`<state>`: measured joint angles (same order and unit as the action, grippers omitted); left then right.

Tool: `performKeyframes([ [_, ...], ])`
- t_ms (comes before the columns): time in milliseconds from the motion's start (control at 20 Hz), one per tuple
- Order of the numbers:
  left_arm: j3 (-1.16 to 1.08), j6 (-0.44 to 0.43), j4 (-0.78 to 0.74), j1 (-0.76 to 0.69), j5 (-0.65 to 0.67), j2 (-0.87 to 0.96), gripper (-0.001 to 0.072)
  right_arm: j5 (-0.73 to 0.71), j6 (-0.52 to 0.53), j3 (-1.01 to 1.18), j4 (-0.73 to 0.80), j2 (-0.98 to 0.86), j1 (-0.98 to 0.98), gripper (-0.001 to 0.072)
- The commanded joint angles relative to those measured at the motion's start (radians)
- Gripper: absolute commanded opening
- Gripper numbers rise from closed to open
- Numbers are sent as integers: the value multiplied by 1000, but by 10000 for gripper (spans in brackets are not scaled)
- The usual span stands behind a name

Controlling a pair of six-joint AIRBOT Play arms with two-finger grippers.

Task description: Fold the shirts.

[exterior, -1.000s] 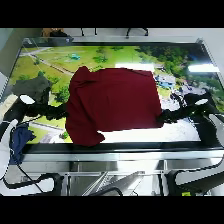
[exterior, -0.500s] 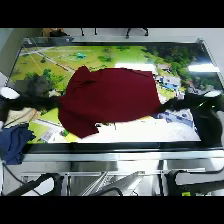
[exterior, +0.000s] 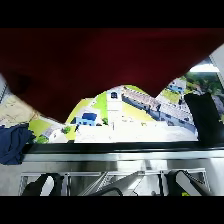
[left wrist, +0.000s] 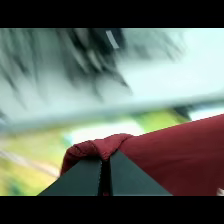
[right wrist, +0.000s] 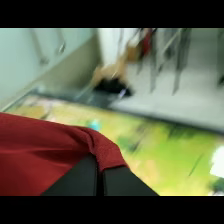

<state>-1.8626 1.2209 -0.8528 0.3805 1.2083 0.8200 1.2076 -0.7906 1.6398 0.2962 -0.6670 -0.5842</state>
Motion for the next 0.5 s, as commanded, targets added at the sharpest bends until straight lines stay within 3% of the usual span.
performKeyframes([
  [0,-149,-13,-57,108,-11,-48,11,-101,49,69,0,81,-32,18],
  [150,-132,-14,-15,125,99,23,11,-36,57,69,13,6,-31,19],
  [300,1,-28,13,9,162,140,11,108,28,42,2,-156,-4,19],
  [450,145,-55,6,-131,143,300,11,133,35,-41,77,-339,136,19],
])
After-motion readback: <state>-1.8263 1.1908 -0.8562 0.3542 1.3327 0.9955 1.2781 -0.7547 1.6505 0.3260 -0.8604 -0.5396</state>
